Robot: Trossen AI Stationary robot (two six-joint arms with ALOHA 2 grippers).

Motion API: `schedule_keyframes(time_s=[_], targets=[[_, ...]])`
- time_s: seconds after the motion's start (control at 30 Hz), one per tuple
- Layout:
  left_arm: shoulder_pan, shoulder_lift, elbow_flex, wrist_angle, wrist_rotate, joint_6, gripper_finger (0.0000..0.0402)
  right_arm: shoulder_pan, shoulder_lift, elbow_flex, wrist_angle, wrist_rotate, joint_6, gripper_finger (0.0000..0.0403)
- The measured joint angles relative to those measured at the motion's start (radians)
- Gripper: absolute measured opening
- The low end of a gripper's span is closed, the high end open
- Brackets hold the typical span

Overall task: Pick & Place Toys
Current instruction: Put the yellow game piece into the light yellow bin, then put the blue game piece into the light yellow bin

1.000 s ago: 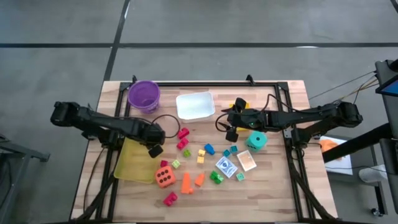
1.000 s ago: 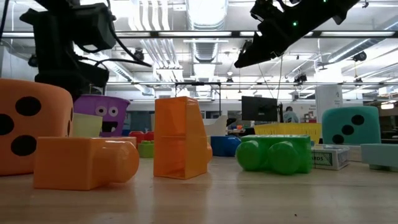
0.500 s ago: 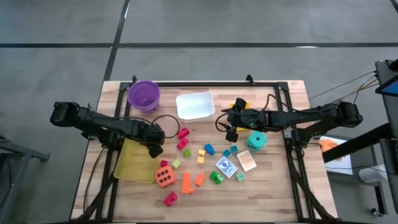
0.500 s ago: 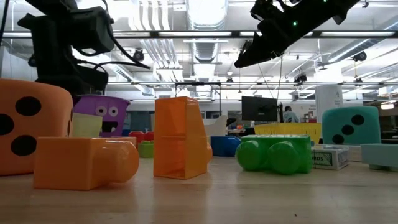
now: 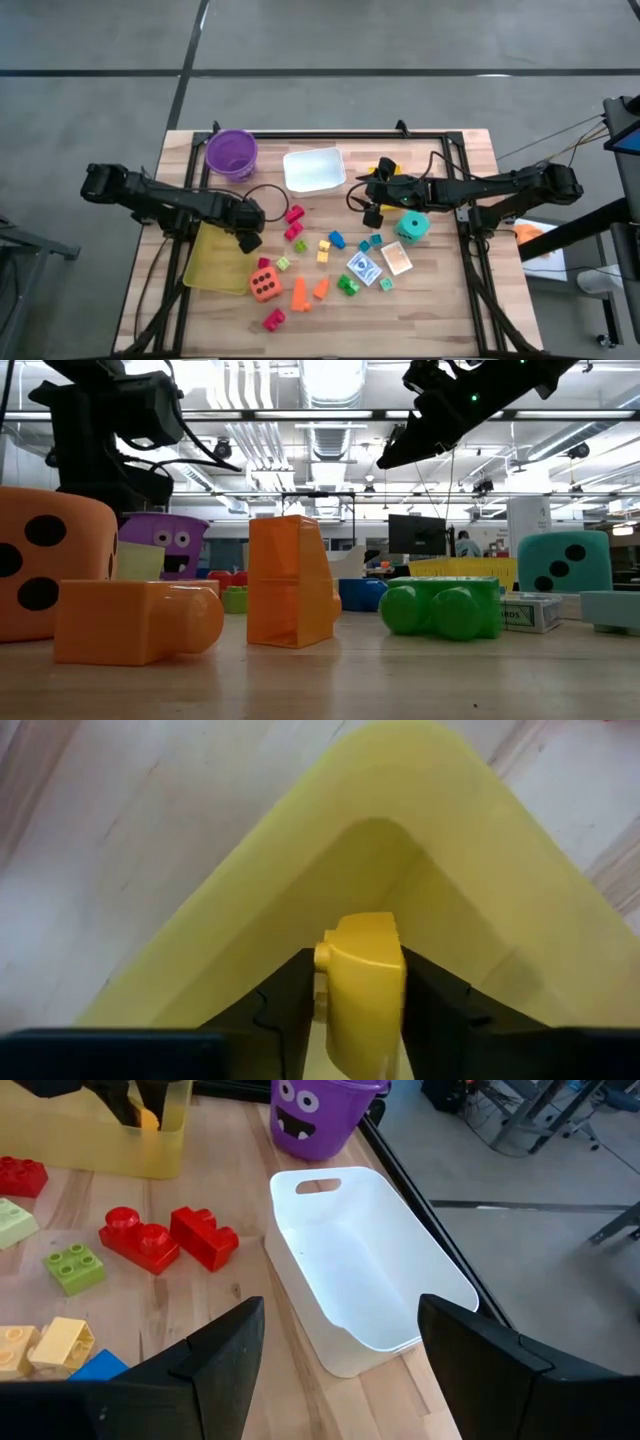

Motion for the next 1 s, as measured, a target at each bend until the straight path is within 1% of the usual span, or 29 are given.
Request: schedule_keyframes(time_s=[0.1, 0.3, 0.4, 0.53, 0.6, 0.67, 0.77, 0.83, 0.9, 1.0], targets=[[0.0, 0.0, 0.021, -0.038, 0.0, -0.003, 0.0161, 0.0, 0.0, 0.0, 0.0, 0.0, 0.0, 0.0263], [0.001, -0.002, 0.09, -0.162, 0.0, -0.002, 0.0231, 0.0, 0.0, 0.0, 0.0, 0.0, 0.0, 0.0263], [0.001, -0.005, 0.125, -0.203, 0.0, -0.002, 0.0259, 0.0, 0.0, 0.0, 0.0, 0.0, 0.002, 0.0263], [0.001, -0.013, 0.164, -0.222, 0.0, -0.009, 0.0279, 0.0, 0.0, 0.0, -0.006, -0.007, 0.023, 0.0263], [0.0, -0.016, 0.182, -0.221, -0.003, -0.016, 0.0281, -0.001, 0.0, 0.0, -0.026, -0.048, 0.051, 0.0263], [-0.004, -0.023, 0.198, -0.213, -0.036, -0.031, 0.0281, 0.0, 0.0, -0.001, -0.05, -0.102, 0.099, 0.0263], [-0.013, -0.057, 0.204, -0.18, -0.171, -0.113, 0.0282, 0.0, 0.0, 0.005, -0.105, -0.18, 0.227, 0.0263], [-0.02, -0.093, 0.195, -0.128, -0.242, -0.129, 0.0282, 0.0, 0.0, 0.02, -0.179, -0.214, 0.293, 0.0263], [-0.023, -0.136, 0.175, -0.05, -0.27, -0.11, 0.0282, 0.0, 0.0, 0.043, -0.287, -0.23, 0.305, 0.0263], [-0.024, -0.209, 0.133, 0.14, -0.277, -0.015, 0.0282, 0.0, 0.0, 0.07, -0.416, -0.239, 0.3, 0.0263]])
